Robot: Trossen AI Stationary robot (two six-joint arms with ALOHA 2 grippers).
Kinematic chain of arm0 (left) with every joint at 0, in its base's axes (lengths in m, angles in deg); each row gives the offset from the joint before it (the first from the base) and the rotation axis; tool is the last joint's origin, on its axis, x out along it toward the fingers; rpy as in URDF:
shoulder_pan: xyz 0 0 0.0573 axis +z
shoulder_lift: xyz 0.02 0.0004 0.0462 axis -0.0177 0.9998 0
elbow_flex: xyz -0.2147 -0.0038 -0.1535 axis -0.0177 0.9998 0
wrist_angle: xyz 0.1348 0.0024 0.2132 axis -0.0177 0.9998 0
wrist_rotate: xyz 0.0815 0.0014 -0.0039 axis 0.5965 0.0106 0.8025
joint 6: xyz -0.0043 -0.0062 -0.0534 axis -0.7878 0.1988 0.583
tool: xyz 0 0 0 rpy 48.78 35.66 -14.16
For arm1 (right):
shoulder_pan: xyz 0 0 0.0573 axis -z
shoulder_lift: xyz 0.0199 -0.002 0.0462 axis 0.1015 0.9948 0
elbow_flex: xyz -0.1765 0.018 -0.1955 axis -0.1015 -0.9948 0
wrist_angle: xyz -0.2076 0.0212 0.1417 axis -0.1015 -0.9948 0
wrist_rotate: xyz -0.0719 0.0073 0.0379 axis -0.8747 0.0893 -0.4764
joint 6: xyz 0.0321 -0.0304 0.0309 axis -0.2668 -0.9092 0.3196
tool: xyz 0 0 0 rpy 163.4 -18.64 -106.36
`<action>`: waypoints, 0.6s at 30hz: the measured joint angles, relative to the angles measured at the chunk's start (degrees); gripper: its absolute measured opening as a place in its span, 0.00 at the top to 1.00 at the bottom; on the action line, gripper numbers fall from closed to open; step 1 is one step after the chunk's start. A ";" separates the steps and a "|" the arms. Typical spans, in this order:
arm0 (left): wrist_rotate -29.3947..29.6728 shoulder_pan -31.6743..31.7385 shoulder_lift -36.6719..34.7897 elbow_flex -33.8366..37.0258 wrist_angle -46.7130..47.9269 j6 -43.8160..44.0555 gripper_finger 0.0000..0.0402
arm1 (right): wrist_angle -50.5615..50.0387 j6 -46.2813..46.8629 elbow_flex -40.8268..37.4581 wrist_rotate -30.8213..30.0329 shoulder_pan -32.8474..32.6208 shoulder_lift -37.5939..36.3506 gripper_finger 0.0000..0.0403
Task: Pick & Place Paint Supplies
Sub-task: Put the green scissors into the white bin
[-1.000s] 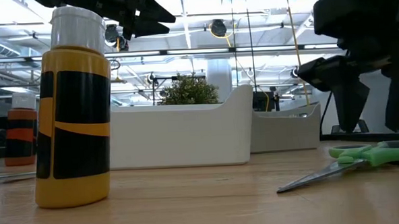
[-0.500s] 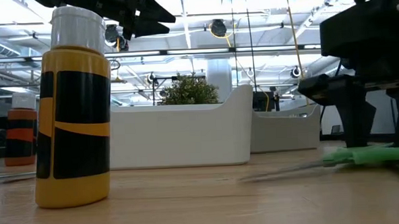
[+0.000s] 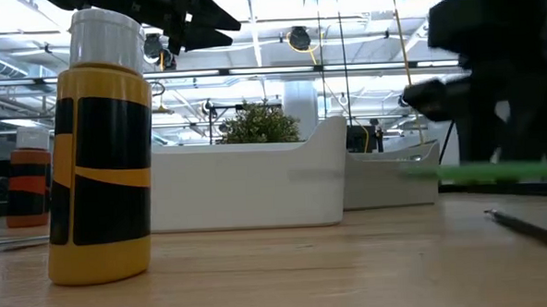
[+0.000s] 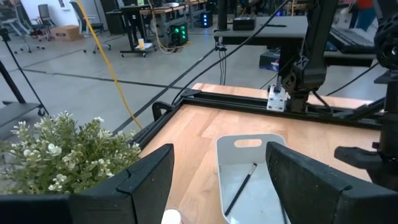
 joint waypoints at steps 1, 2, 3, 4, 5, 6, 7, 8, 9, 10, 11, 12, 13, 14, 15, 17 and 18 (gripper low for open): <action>-0.01 0.00 0.00 0.00 -0.03 0.74 0.33 | -0.07 0.35 0.00 -0.82 0.00 -1.01 0.82; -0.02 0.00 0.01 0.00 -0.03 1.50 0.33 | -0.05 0.63 0.00 -1.74 0.02 -2.10 0.82; -0.02 0.02 0.01 0.00 -0.05 2.28 0.33 | 0.07 0.88 0.00 -2.86 0.00 -3.31 0.82; -0.04 0.02 0.00 0.00 -0.04 2.94 0.33 | 0.34 1.05 0.00 -4.09 0.02 -4.58 0.82; -0.03 0.02 0.02 0.00 -0.05 3.43 0.33 | 0.80 1.04 0.02 -5.30 0.01 -5.69 0.82; -0.07 0.02 0.00 0.00 -0.05 3.59 0.33 | 1.33 1.06 0.02 -6.42 -0.06 -6.76 0.82; -0.09 0.02 0.01 0.00 -0.05 3.57 0.33 | 1.47 1.07 0.04 -7.73 -0.19 -7.71 0.82; -0.09 0.02 0.00 0.00 -0.05 3.54 0.33 | 1.35 1.04 0.04 -9.36 -0.37 -8.60 0.82; -0.09 0.02 0.01 0.00 -0.05 3.61 0.33 | 1.35 0.77 0.04 -11.40 -0.47 -9.27 0.82; -0.09 0.04 0.01 0.00 -0.05 4.15 0.33 | 1.40 0.26 0.04 -13.68 -0.48 -9.72 0.82; -0.09 0.02 0.00 0.00 -0.07 5.13 0.33 | 1.37 -0.59 0.04 -16.27 -0.48 -10.09 0.82; -0.06 0.02 0.01 0.00 -0.11 6.45 0.33 | 1.32 -1.42 0.04 -18.57 -0.47 -10.30 0.82; -0.03 0.02 0.00 0.00 -0.18 7.86 0.33 | 1.81 -2.43 0.04 -20.99 -0.43 -10.31 0.82; 0.00 0.04 0.00 0.00 -0.30 8.68 0.33 | 2.52 -3.65 0.04 -23.65 -0.37 -10.29 0.82; 0.00 0.04 0.02 0.00 -0.44 9.13 0.33 | 3.06 -4.78 0.04 -26.31 -0.38 -10.29 0.82; -0.02 0.04 0.00 0.00 -1.05 10.97 0.33 | 4.35 -7.77 0.04 -31.50 -0.11 -10.12 0.82; -0.17 0.04 0.02 0.00 -1.05 12.84 0.33 | 5.59 -9.48 0.06 -33.57 0.26 -9.85 0.82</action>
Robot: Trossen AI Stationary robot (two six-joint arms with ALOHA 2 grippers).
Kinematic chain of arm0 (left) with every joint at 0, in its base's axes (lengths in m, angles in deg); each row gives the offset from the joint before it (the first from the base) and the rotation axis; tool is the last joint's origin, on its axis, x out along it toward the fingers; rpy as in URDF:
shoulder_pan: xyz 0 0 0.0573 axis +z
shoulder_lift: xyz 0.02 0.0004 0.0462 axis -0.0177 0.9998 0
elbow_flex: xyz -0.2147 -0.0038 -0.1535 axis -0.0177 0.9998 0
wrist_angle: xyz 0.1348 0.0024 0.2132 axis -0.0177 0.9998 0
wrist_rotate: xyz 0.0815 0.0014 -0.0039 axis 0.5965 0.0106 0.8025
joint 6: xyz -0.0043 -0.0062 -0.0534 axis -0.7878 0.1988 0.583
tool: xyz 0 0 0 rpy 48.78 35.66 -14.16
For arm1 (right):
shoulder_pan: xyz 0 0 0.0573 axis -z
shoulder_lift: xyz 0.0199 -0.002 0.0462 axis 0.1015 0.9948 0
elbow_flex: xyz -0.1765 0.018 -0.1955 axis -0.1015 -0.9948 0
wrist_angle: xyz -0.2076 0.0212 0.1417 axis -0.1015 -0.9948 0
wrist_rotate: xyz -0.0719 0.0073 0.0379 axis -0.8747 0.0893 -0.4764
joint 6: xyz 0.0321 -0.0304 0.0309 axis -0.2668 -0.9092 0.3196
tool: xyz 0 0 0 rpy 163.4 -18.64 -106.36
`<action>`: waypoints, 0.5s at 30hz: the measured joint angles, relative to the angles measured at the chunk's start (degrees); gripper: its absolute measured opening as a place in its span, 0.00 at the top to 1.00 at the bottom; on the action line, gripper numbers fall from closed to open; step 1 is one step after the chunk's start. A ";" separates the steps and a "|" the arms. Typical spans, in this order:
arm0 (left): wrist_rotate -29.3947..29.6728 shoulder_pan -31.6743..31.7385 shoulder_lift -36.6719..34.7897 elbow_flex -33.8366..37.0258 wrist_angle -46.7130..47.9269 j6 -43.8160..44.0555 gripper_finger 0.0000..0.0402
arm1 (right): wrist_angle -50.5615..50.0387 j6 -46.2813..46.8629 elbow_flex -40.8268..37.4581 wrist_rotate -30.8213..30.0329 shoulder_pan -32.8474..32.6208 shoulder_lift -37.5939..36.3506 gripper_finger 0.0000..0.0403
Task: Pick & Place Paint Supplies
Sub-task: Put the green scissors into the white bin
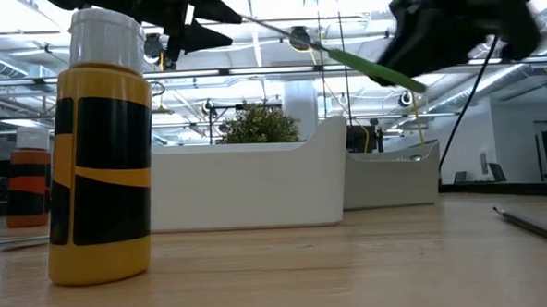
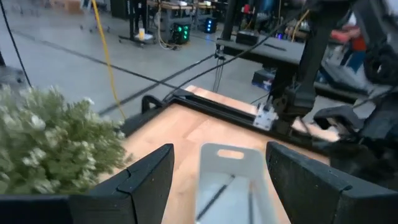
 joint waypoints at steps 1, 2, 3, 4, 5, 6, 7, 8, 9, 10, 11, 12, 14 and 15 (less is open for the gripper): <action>-0.82 -0.14 0.45 0.00 -0.19 1.66 0.33 | 0.73 -1.65 0.03 -1.56 0.42 0.20 0.82; -2.19 -0.39 1.13 -0.03 -0.68 3.04 0.33 | 0.95 -3.30 0.03 -2.99 0.80 0.25 0.82; -3.93 -0.62 1.68 -0.04 -0.76 4.10 0.33 | 1.35 -4.73 0.03 -4.02 1.38 0.25 0.82; -5.70 -1.01 2.26 0.03 -0.61 4.99 0.33 | 2.54 -5.83 0.03 -4.67 1.96 0.25 0.82; -7.46 -1.52 3.11 0.07 -1.51 5.76 0.33 | 3.53 -6.80 0.03 -4.69 2.62 0.21 0.82; -9.34 -2.10 4.19 0.00 -3.38 6.47 0.33 | 3.96 -7.49 0.05 -4.71 3.27 0.20 0.82; -11.12 -2.63 5.24 -0.11 -4.74 7.22 0.33 | 4.12 -7.94 0.05 -4.70 3.82 0.20 0.82; -12.86 -3.12 6.34 -0.10 -5.71 7.66 0.33 | 4.38 -8.53 0.05 -4.67 4.37 0.24 0.82; -14.45 -3.64 7.54 -0.02 -7.15 8.00 0.33 | 4.88 -9.11 0.05 -4.67 4.90 0.25 0.82; -15.69 -4.25 8.74 0.00 -9.01 8.10 0.33 | 5.35 -9.83 0.05 -4.70 5.29 0.25 0.82; -16.44 -4.79 9.58 -0.02 -10.42 8.14 0.33 | 5.58 -10.70 0.05 -4.71 5.68 0.20 0.82; -16.70 -5.22 10.13 0.00 -10.93 8.14 0.33 | 5.84 -11.41 0.05 -4.73 6.11 0.20 0.82; -16.77 -6.08 11.13 -0.05 -12.24 8.14 0.33 | 6.13 -12.13 0.05 -4.69 6.68 0.22 0.82; -16.58 -6.35 11.61 -0.09 -12.21 8.14 0.33 | 6.09 -12.39 0.05 -4.69 7.01 0.22 0.82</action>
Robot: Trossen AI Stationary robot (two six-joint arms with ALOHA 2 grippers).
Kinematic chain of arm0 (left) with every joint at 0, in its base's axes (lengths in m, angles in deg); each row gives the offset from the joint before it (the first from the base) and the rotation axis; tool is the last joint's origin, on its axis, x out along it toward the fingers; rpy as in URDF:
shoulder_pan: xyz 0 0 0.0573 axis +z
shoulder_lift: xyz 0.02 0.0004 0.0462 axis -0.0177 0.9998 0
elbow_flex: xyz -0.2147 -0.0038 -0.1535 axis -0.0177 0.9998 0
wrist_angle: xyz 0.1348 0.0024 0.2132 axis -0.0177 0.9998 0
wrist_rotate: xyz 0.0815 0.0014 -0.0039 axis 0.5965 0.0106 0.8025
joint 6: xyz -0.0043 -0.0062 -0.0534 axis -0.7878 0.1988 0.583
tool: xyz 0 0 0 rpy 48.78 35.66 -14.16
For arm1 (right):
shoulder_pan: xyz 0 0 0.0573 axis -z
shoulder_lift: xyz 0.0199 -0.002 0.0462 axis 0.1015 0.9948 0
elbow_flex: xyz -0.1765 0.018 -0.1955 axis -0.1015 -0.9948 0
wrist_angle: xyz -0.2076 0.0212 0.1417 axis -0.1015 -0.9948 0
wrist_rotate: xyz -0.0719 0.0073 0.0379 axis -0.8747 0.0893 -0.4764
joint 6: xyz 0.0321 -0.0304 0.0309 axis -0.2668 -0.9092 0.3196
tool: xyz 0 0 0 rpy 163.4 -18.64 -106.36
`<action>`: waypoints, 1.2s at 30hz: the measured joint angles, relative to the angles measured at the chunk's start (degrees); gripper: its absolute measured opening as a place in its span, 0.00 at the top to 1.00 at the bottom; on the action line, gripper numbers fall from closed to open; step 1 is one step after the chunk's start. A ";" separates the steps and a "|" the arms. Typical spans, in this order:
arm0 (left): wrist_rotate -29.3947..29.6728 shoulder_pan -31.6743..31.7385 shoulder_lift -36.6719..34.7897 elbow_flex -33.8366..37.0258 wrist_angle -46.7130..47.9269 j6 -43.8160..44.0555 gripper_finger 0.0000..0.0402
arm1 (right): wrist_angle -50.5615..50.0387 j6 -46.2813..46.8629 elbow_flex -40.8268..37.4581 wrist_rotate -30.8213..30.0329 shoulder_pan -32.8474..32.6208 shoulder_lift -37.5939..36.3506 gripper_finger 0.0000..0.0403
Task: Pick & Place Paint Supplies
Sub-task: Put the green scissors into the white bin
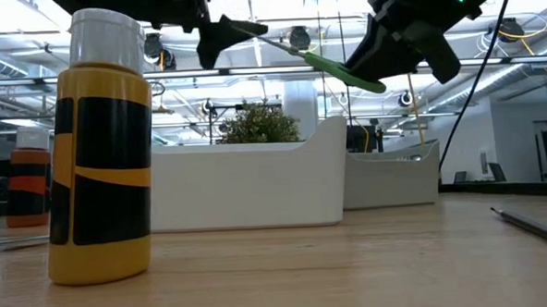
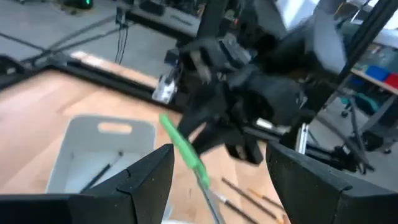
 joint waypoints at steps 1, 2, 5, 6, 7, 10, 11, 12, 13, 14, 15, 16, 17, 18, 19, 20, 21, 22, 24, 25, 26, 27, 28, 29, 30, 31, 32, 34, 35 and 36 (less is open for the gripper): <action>0.17 -0.17 0.49 0.00 0.43 0.01 0.33 | 0.04 -0.23 0.00 0.00 0.29 0.00 0.81; 0.23 -0.33 1.20 0.04 0.46 0.30 0.33 | 0.04 -0.49 0.00 -0.02 0.48 0.00 0.81; 0.28 -0.45 2.45 0.04 0.43 1.45 0.33 | 0.15 -1.74 0.00 -0.02 0.95 0.00 0.81; 0.63 -0.43 2.80 0.04 0.39 1.85 0.33 | 0.40 -2.15 0.00 -0.04 1.07 0.00 0.82; 1.08 -0.41 3.06 0.04 0.43 2.16 0.33 | 0.64 -2.63 0.00 -0.10 1.12 0.00 0.82; 2.21 -0.28 4.00 0.04 0.71 2.29 0.33 | 2.35 -5.21 0.00 -2.82 1.14 0.00 0.82; 2.20 -0.15 4.19 0.04 0.85 2.29 0.33 | 3.27 -6.45 0.00 -3.10 1.14 0.00 0.82; 2.22 -0.02 4.40 0.04 0.66 2.32 0.33 | 4.32 -7.91 0.00 -3.04 1.15 -0.02 0.81; 2.22 0.15 4.58 0.04 0.51 2.56 0.33 | 5.49 -9.29 0.00 -3.04 1.17 0.00 0.81; 2.20 0.33 4.70 0.04 0.53 3.04 0.33 | 6.64 -10.72 0.00 -3.04 1.15 0.00 0.81; 2.13 0.51 4.76 0.04 0.57 3.66 0.33 | 7.47 -11.88 0.00 -3.06 1.14 0.00 0.82; 2.09 0.66 4.76 0.04 0.70 4.06 0.33 | 8.16 -12.87 0.00 -3.07 1.17 0.00 0.82; 2.07 0.78 4.76 0.04 0.89 4.47 0.33 | 8.60 -13.43 0.00 -3.09 1.18 0.00 0.82; 2.07 0.96 4.76 0.04 1.22 4.80 0.33 | 8.70 -13.73 0.00 -3.20 1.21 0.00 0.82; 2.00 1.08 4.76 0.04 1.48 5.02 0.33 | 8.67 -13.75 -0.01 -3.21 1.25 0.00 0.82; 1.96 1.13 4.76 0.04 1.57 5.09 0.34 | 8.64 -13.73 -0.02 -3.13 1.39 0.02 0.82; 1.98 1.10 4.76 0.04 1.54 5.09 0.35 | 8.64 -13.61 -0.02 -2.90 1.49 0.02 0.82; 1.98 1.10 4.76 0.04 1.42 5.09 0.37 | 8.68 -13.35 -0.02 -2.88 1.49 0.02 0.81; 1.96 1.10 4.76 0.04 1.36 5.09 0.44 | 8.63 -13.25 -0.02 -2.94 1.49 0.02 0.81; 1.93 1.08 4.76 0.04 1.36 5.09 0.48 | 8.63 -13.20 -0.02 -2.87 1.49 0.02 0.81; 1.92 1.08 4.76 0.04 1.35 5.09 0.53 | 8.63 -13.16 -0.02 -2.82 1.49 0.02 0.81; 1.87 1.08 4.76 0.04 1.31 5.09 0.58 | 8.62 -13.14 -0.02 -2.84 1.49 0.02 0.81; 1.63 1.08 4.76 0.04 1.30 5.09 0.63 | 8.64 -13.13 -0.02 -2.84 1.50 0.02 0.81; 1.35 1.08 4.76 0.04 1.27 5.08 0.69 | 8.68 -13.11 -0.02 -2.83 1.52 0.02 0.81; 1.23 1.08 4.74 0.04 1.27 5.06 0.75 | 8.70 -13.10 -0.02 -2.83 1.52 0.02 0.81; 1.22 1.08 4.74 0.04 1.30 4.81 0.81 | 8.70 -13.09 -0.02 -2.82 1.52 0.02 0.81; 1.05 1.08 4.74 0.02 1.30 4.53 0.87 | 8.67 -13.07 -0.02 -2.82 1.52 0.02 0.80; 0.78 1.17 4.74 0.04 1.69 4.27 0.96 | 8.55 -11.98 -0.02 -2.88 1.43 0.02 0.79; 0.18 1.19 4.74 0.07 1.69 4.43 0.96 | 8.36 -11.00 -0.02 -2.90 1.39 0.02 0.78; 0.10 1.19 4.47 0.07 1.94 4.81 0.96 | 8.34 -9.93 -0.02 -2.75 1.35 0.02 0.77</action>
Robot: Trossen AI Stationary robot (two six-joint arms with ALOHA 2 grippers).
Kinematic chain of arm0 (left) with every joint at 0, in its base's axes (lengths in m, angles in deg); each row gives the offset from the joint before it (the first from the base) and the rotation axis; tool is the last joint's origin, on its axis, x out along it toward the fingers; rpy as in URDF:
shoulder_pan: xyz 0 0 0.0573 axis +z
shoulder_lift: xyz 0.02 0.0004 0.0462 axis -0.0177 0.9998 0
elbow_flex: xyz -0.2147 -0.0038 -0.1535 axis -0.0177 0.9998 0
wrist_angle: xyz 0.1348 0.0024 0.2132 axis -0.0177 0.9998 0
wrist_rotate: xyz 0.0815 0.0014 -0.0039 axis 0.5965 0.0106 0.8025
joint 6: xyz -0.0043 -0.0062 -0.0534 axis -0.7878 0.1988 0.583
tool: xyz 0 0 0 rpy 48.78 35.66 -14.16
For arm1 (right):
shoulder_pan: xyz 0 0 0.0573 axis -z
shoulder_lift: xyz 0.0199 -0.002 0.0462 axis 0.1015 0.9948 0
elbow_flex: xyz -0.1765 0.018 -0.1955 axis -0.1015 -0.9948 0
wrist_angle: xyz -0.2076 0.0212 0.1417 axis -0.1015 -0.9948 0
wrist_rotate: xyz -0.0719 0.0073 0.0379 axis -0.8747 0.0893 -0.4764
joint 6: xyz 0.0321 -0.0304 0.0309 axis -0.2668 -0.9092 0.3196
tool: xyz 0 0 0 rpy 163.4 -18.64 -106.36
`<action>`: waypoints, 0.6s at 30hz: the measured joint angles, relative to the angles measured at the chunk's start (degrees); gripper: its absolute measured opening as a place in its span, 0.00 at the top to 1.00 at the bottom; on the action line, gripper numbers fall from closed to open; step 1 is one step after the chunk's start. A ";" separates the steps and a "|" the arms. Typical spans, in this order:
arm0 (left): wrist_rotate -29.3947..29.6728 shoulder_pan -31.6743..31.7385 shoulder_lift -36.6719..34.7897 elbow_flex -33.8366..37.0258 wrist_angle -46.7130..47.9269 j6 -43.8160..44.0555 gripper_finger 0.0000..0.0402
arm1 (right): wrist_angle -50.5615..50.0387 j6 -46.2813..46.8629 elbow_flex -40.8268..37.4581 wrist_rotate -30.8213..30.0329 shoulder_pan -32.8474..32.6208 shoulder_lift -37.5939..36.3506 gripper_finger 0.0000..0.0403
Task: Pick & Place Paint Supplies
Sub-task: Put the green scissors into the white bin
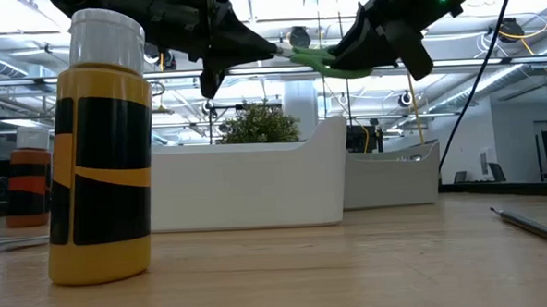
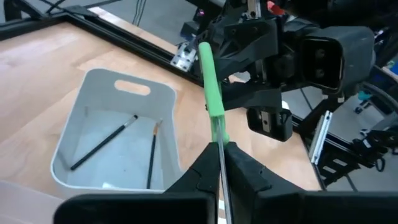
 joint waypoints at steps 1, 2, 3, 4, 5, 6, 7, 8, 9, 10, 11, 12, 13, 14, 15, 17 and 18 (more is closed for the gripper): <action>-0.46 0.00 -0.61 0.00 0.84 0.42 0.96 | 0.25 1.31 0.00 0.29 -0.10 0.00 0.76; -1.22 0.00 -1.20 0.00 1.59 0.56 0.96 | 0.65 2.78 0.00 0.35 -0.45 -0.05 0.75; -1.92 -0.07 -1.64 -0.02 2.50 0.61 0.97 | 0.66 4.08 0.00 0.35 -0.96 -0.49 0.74; -2.53 -0.27 -2.27 -0.03 4.00 0.74 0.98 | 0.35 5.05 0.00 0.35 -1.56 -0.96 0.73; -3.00 -0.58 -3.12 -0.02 6.27 1.28 0.98 | 0.22 5.90 0.00 0.27 -2.15 -1.29 0.73; -3.35 -1.00 -4.08 -0.01 8.22 1.94 0.98 | 0.17 6.39 0.00 0.29 -2.80 -1.59 0.72; -3.67 -1.51 -4.85 -0.01 9.74 2.54 0.98 | -0.25 6.81 0.00 0.35 -3.54 -1.97 0.71; -3.76 -2.10 -5.50 -0.02 11.25 3.35 0.98 | -0.89 7.45 0.00 0.34 -4.20 -2.59 0.71; -3.91 -2.79 -5.99 -0.02 13.05 3.90 0.98 | -1.09 8.01 0.00 0.06 -4.84 -3.14 0.71; -4.13 -3.58 -6.35 0.01 14.95 4.70 0.98 | -1.02 8.89 0.00 -0.11 -5.45 -3.89 0.71; -4.41 -4.54 -6.51 0.09 16.15 5.54 0.98 | -1.32 10.06 0.06 -0.13 -6.10 -4.53 0.71; -4.92 -5.44 -6.52 0.07 16.80 6.79 0.98 | -2.02 11.54 0.05 -0.10 -6.74 -5.13 0.71; -5.38 -6.26 -6.57 0.05 17.80 8.11 0.98 | -2.54 13.03 0.04 -0.10 -7.27 -5.56 0.71; -5.48 -6.99 -6.63 0.04 19.18 9.49 0.98 | -2.42 14.33 0.04 -0.01 -7.63 -5.88 0.72; -5.13 -7.76 -6.64 0.04 20.64 11.03 0.98 | -2.37 15.16 0.04 0.16 -8.08 -6.33 0.72; -3.39 -9.19 -6.40 0.04 23.65 13.88 0.98 | -2.32 15.87 0.04 0.08 -8.99 -7.04 0.73; -2.23 -9.83 -6.33 0.04 25.13 15.32 0.98 | -2.11 15.98 0.04 0.04 -9.15 -7.10 0.73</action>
